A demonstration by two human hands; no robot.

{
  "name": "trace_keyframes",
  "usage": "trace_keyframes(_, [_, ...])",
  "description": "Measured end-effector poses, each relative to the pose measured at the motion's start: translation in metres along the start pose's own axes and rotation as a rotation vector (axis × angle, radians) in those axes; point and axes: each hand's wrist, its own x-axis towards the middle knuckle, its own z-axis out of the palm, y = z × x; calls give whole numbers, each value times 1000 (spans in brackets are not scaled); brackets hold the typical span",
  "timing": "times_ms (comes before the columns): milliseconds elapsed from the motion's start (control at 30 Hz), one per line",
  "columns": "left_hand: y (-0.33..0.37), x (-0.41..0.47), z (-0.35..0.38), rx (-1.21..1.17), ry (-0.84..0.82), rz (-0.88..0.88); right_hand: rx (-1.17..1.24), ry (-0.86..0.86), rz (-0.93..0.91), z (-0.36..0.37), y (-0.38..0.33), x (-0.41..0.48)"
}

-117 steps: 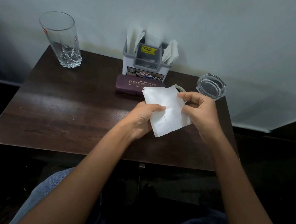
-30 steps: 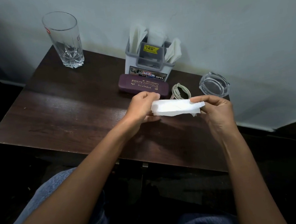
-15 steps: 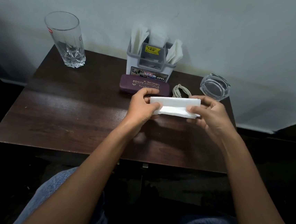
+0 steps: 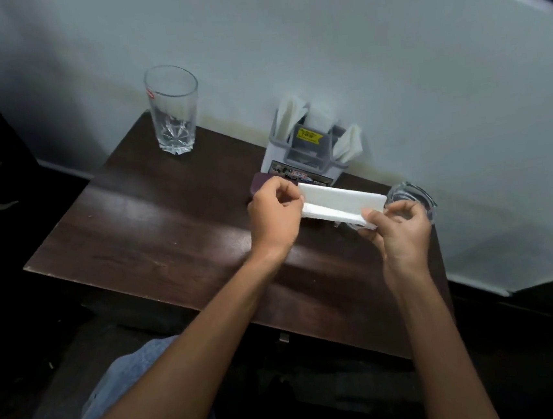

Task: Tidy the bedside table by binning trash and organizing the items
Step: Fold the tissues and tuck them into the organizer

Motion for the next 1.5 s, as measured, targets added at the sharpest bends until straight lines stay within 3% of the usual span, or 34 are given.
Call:
trace_keyframes(267, [25,0,-26,-37,11,68,-369,-97,-330,36,-46,15])
trace_keyframes(567, [41,1,-47,-89,-80,-86,-985,-13,-710,85,-101,55])
trace_keyframes(733, [46,3,-55,-156,16,-159,-1179,-33,-777,103,-93,65])
trace_keyframes(1033, [47,3,-52,-198,31,-186,-1355,-98,-907,123,-76,74])
trace_keyframes(1500, [45,4,-52,-277,67,-186,-1503,-248,-774,117,-55,72])
